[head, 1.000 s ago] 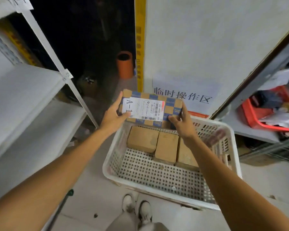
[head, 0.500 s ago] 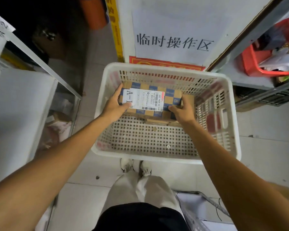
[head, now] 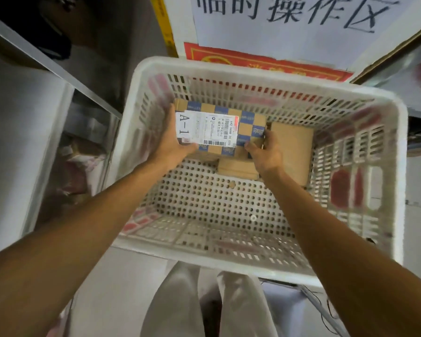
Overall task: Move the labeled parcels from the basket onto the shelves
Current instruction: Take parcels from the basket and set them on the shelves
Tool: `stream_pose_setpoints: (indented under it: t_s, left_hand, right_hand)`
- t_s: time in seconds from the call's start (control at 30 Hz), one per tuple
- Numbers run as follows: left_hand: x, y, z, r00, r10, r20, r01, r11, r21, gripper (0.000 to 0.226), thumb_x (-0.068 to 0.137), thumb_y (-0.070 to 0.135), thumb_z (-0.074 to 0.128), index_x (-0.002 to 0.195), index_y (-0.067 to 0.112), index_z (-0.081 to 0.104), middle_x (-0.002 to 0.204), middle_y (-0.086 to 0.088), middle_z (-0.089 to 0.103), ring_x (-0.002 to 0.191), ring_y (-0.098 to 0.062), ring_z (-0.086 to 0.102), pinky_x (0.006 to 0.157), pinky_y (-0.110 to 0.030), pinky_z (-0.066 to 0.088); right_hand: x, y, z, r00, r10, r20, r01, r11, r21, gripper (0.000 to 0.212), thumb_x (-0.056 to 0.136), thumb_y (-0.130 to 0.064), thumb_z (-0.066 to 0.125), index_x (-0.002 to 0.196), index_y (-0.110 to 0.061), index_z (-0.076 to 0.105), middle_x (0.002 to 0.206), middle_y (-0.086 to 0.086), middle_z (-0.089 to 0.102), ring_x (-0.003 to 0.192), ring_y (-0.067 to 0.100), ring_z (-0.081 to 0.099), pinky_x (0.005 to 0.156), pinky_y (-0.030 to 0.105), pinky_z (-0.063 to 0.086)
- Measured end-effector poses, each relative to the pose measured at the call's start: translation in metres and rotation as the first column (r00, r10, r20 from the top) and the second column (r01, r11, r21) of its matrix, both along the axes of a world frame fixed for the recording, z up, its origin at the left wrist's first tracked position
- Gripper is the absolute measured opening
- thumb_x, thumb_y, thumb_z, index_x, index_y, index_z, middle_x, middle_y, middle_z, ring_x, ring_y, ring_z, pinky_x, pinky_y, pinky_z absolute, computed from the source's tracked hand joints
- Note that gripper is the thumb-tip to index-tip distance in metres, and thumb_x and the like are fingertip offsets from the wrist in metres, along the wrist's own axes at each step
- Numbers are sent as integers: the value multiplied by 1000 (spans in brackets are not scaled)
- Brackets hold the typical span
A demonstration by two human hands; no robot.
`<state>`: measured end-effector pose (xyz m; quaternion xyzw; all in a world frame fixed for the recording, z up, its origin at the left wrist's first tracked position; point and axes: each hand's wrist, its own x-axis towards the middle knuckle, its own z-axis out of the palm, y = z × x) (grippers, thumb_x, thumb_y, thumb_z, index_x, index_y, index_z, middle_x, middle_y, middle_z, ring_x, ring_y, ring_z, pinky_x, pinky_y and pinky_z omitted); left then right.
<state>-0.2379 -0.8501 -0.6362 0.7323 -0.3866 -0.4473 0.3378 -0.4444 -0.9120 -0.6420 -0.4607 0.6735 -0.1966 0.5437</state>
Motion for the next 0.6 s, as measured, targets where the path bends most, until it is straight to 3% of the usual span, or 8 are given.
stream_pose_setpoints:
  t_s: [0.07, 0.13, 0.3, 0.43, 0.6]
  left_hand:
    - [-2, -10, -13, 997, 36, 69, -36, 999, -6, 107, 73, -7, 75, 148, 31, 9, 143, 0, 27, 126, -2, 35, 96, -14, 45]
    - [0, -17, -26, 967, 16, 252, -24, 999, 26, 101, 75, 6, 78, 151, 27, 16, 153, -6, 10, 129, 1, 23, 106, -13, 29]
    - [28, -18, -70, 811, -113, 574, 80, 993, 81, 76, 83, 23, 73, 147, 17, 35, 158, -15, 5, 145, -30, 4, 117, -28, 5]
    - [36, -13, -85, 708, -194, 679, 181, 979, 91, 75, 86, 30, 68, 149, 12, 31, 159, -9, 16, 147, -28, 6, 116, -34, 9]
    - [45, 0, -82, 589, -277, 759, 198, 960, 197, 66, 93, 30, 57, 151, 25, 25, 161, -8, 9, 148, -27, 3, 115, -50, 25]
  right_hand:
    - [13, -15, -16, 1000, -1, -14, 1, 999, -32, 46, 89, -7, 63, 133, -8, 48, 112, -2, 54, 105, 17, 56, 91, 37, 51]
    - [26, -24, -34, 1000, -14, -10, 14, 999, -49, 43, 91, -9, 63, 131, -8, 48, 110, -4, 52, 103, 16, 55, 88, 31, 49]
    - [51, -21, -70, 1000, -14, 13, 15, 995, -100, 36, 93, -21, 63, 126, -8, 55, 106, -3, 63, 84, 2, 58, 65, 1, 44]
    - [53, -14, -84, 999, -29, 19, 31, 987, -155, 33, 93, -26, 63, 123, -12, 61, 104, -7, 68, 83, -1, 61, 70, 6, 48]
    - [62, -18, -85, 999, 2, 39, 3, 992, -129, 27, 91, -19, 66, 115, -8, 62, 98, -7, 69, 87, 1, 64, 78, 13, 51]
